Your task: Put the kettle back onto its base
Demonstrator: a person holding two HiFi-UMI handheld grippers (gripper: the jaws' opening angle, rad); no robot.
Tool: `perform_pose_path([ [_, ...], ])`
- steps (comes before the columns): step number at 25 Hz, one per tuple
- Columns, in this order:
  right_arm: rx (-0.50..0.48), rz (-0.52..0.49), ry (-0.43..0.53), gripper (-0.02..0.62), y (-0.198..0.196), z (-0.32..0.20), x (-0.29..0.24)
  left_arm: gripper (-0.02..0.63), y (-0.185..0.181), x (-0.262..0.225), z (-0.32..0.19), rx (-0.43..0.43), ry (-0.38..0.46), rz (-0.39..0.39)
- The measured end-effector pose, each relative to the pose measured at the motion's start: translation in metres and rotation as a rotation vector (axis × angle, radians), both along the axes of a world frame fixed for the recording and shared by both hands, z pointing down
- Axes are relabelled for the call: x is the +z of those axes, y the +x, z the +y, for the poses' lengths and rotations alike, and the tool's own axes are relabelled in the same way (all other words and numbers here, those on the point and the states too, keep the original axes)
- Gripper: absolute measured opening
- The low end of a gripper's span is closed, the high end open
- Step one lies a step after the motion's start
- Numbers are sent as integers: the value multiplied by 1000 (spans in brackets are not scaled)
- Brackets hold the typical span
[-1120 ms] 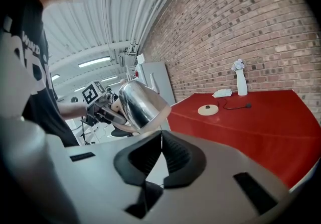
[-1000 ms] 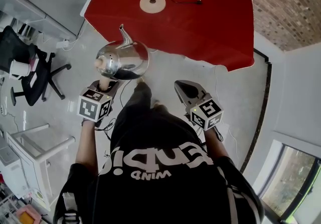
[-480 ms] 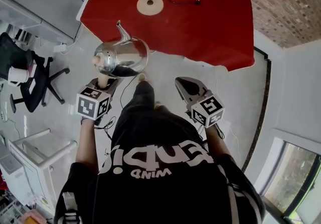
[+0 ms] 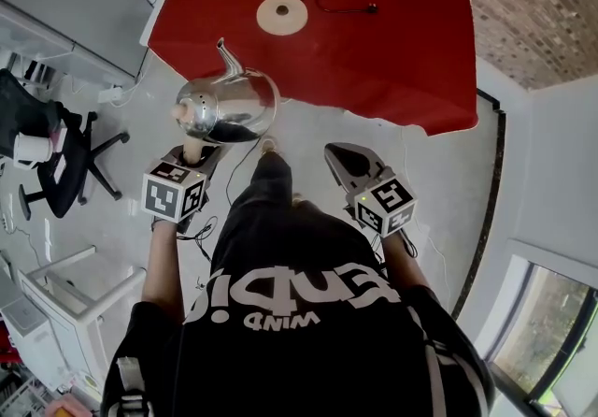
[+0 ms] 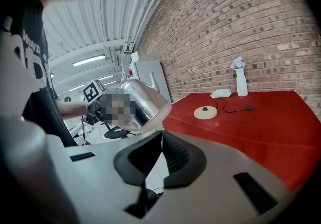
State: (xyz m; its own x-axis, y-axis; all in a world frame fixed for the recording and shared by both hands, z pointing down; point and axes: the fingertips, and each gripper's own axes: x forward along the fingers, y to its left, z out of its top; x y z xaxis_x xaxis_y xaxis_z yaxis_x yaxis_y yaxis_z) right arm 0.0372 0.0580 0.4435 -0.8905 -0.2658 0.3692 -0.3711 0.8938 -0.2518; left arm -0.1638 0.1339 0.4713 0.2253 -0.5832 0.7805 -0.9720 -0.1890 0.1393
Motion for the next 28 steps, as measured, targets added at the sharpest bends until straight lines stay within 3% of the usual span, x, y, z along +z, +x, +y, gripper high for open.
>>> perform_pose_path([
  [8, -28, 3, -1, 23, -25, -22, 0, 54, -21, 0, -23, 4, -5, 1],
  [28, 13, 21, -3, 23, -53, -110, -8, 54, -50, -4, -106, 33, -23, 26],
])
